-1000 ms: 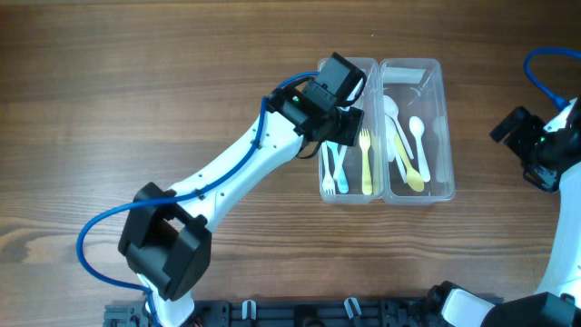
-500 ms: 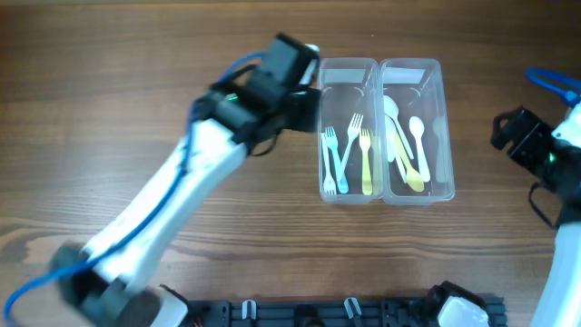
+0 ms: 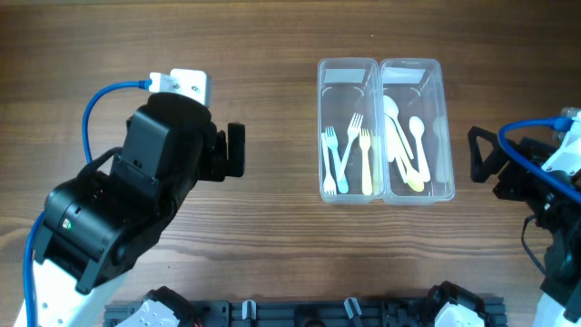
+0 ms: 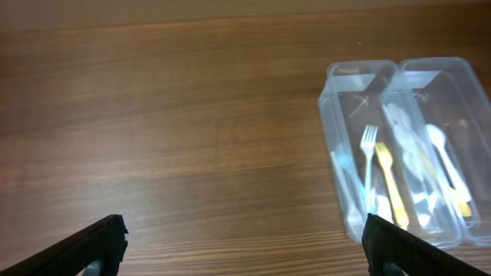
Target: Pack container
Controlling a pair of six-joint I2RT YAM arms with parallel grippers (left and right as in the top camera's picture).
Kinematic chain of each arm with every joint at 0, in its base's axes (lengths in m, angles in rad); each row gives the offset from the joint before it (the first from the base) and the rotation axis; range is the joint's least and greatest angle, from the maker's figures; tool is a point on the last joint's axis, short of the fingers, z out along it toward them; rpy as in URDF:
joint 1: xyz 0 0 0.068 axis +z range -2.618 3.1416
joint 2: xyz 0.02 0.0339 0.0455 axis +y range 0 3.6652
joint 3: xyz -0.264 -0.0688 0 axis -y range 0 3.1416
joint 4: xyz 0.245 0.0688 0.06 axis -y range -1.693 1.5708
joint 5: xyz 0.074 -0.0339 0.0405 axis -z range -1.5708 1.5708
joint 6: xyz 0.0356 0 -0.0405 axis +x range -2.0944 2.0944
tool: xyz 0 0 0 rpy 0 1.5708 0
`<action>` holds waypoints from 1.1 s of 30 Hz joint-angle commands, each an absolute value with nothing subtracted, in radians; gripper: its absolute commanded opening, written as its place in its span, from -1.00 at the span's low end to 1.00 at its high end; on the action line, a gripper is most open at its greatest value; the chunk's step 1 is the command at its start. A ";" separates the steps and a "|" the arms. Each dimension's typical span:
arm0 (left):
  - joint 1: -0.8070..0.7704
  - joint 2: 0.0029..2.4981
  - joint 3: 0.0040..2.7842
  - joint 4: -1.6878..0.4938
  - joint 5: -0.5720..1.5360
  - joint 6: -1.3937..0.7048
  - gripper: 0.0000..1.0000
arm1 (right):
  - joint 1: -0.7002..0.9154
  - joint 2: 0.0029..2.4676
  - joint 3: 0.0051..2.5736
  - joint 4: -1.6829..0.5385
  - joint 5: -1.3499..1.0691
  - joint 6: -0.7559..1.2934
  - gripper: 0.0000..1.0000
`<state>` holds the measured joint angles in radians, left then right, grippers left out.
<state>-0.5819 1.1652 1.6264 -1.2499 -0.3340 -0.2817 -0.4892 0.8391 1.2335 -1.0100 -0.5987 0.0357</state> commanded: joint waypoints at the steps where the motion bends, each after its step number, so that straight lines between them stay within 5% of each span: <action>1: -0.579 1.162 1.632 -1.252 -0.372 -0.266 1.00 | -0.492 0.852 1.250 -1.011 -0.629 0.037 0.99; 21: -0.580 1.168 1.632 -1.251 -0.372 -0.266 0.99 | -0.492 0.904 1.250 -1.016 -0.629 0.038 0.99; 28: -0.580 1.168 1.632 -1.251 -0.372 -0.266 1.00 | -0.492 0.904 1.250 -1.080 -0.628 0.371 0.99; 33: -0.580 1.168 1.632 -1.251 -0.372 -0.266 1.00 | -0.492 0.904 1.250 -1.069 -0.607 0.374 0.99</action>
